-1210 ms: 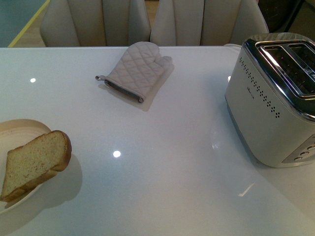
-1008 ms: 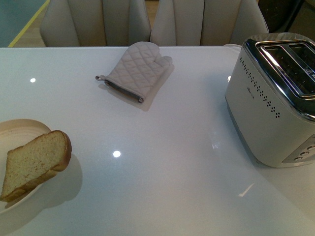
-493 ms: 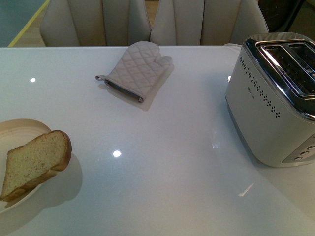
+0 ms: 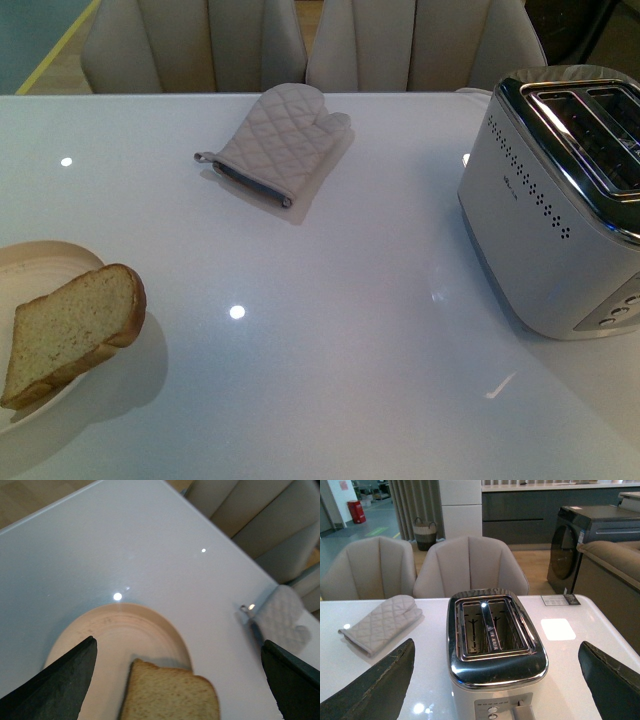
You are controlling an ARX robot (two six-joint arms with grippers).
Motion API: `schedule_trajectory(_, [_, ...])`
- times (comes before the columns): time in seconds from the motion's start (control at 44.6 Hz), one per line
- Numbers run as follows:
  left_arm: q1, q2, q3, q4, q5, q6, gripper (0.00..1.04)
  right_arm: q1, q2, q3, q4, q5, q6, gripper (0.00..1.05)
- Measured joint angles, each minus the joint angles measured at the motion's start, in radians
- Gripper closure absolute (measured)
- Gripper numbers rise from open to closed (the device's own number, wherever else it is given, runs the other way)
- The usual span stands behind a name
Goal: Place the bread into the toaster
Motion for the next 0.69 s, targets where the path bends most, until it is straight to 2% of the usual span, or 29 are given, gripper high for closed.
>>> schedule_trajectory(0.359, [0.129, 0.588, 0.078, 0.259, 0.002, 0.161, 0.07, 0.0, 0.0, 0.0, 0.0, 0.0, 0.0, 0.09])
schedule_trajectory(0.695, [0.147, 0.835, 0.18, 0.291, -0.038, 0.218, 0.07, 0.0, 0.0, 0.0, 0.0, 0.0, 0.0, 0.09])
